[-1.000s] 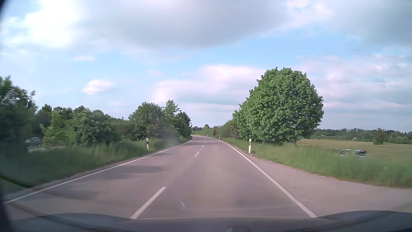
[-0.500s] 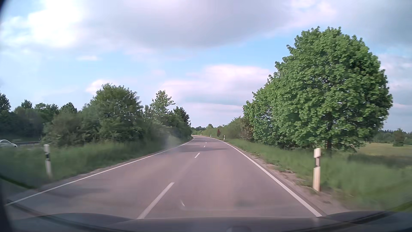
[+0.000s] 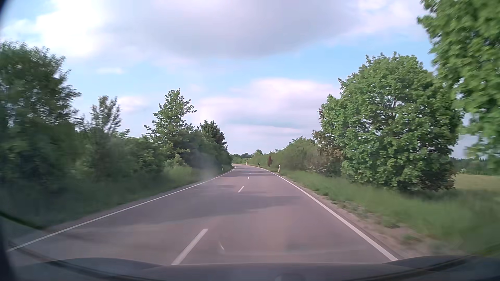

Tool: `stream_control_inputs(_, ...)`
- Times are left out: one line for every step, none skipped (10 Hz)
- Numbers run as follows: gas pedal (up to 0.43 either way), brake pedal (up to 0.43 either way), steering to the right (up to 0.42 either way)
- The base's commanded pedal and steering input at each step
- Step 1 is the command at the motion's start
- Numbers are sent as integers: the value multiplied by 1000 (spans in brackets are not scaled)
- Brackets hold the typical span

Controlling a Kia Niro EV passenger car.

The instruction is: Follow the waypoints while adhering to traffic rules and regulations

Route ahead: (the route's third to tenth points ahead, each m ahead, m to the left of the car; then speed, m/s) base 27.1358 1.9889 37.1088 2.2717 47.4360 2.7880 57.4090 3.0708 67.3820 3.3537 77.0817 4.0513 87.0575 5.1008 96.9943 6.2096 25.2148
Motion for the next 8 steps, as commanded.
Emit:
stream_control_inputs(197, 0, -4)
stream_control_inputs(197, 0, -4)
stream_control_inputs(220, 0, -4)
stream_control_inputs(220, 0, -4)
stream_control_inputs(220, 0, -4)
stream_control_inputs(220, 0, -4)
stream_control_inputs(220, 0, -4)
stream_control_inputs(220, 0, -4)
